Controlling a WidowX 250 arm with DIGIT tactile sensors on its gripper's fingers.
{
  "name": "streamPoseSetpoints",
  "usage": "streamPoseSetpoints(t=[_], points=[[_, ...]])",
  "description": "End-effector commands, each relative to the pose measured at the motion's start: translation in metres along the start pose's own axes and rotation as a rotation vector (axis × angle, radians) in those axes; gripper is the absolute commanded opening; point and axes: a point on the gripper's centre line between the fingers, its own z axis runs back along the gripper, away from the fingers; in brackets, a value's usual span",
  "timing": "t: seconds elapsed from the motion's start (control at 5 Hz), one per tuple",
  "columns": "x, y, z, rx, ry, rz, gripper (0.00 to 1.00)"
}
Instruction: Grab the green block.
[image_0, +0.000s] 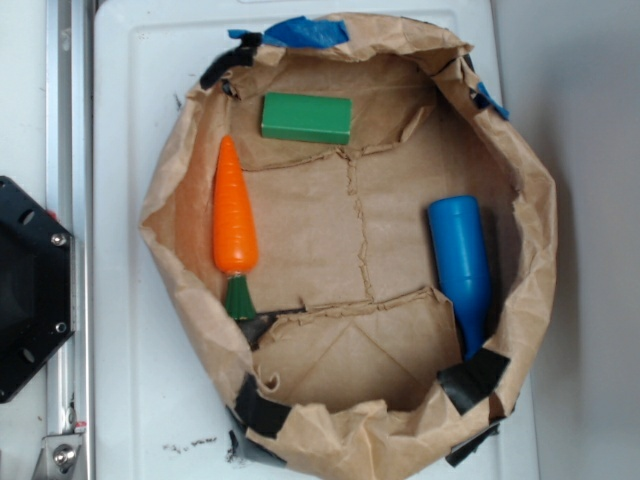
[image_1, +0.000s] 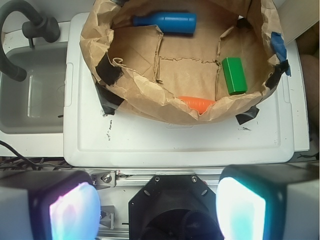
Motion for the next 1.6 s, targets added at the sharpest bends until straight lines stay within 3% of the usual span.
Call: streamPoseSetpoints(t=[0.0, 0.2, 0.6, 1.0, 1.4], points=[[0.0, 0.0, 0.0, 0.0, 0.0, 0.0, 1.0], [0.037, -0.01, -0.028, -0.012, 0.015, -0.034, 1.0], [0.088, 0.014, -0.072, 0.015, -0.063, -0.076, 1.0], [0.108, 0.056, -0.132, -0.028, -0.081, -0.006, 1.0], [0.113, 0.068, -0.163, 0.022, -0.097, -0.058, 1.0]])
